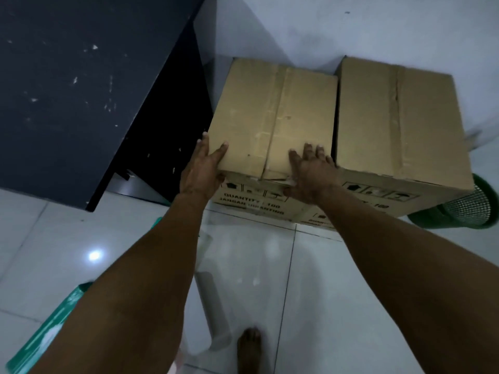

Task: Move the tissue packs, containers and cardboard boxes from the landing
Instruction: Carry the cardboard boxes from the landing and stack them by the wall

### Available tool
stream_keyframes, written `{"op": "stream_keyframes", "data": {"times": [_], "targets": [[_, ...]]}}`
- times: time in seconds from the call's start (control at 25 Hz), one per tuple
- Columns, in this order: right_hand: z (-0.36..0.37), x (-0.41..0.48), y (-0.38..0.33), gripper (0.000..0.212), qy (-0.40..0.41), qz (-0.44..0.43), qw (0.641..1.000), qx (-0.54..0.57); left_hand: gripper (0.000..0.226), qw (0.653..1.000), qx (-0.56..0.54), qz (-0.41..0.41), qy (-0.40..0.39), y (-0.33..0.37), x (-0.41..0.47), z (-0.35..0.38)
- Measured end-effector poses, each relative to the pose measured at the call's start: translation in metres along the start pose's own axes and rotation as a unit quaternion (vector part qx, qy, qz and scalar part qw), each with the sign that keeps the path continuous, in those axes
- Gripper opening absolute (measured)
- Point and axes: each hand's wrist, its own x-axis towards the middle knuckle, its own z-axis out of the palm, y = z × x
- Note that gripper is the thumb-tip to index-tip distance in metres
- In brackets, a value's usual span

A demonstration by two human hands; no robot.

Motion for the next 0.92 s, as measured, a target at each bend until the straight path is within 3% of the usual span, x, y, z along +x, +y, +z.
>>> {"op": "stream_keyframes", "data": {"times": [0.44,0.6,0.76,0.92], "targets": [[-0.015,0.055,0.026,0.107,0.007,0.007,1.0,0.009,0.089,0.999,-0.003,-0.007,0.038,0.014,0.063,0.008],[-0.021,0.066,0.031,0.108,-0.004,0.007,1.0,0.012,0.076,0.992,-0.119,-0.012,0.025,0.015,0.079,0.014],[-0.017,0.069,0.031,0.107,0.002,0.012,1.0,0.008,0.089,0.998,-0.023,-0.003,0.052,0.015,0.075,0.014],[-0.013,0.066,0.031,0.106,0.019,0.014,1.0,0.008,0.089,0.999,-0.017,-0.003,0.044,0.017,0.072,0.012]]}}
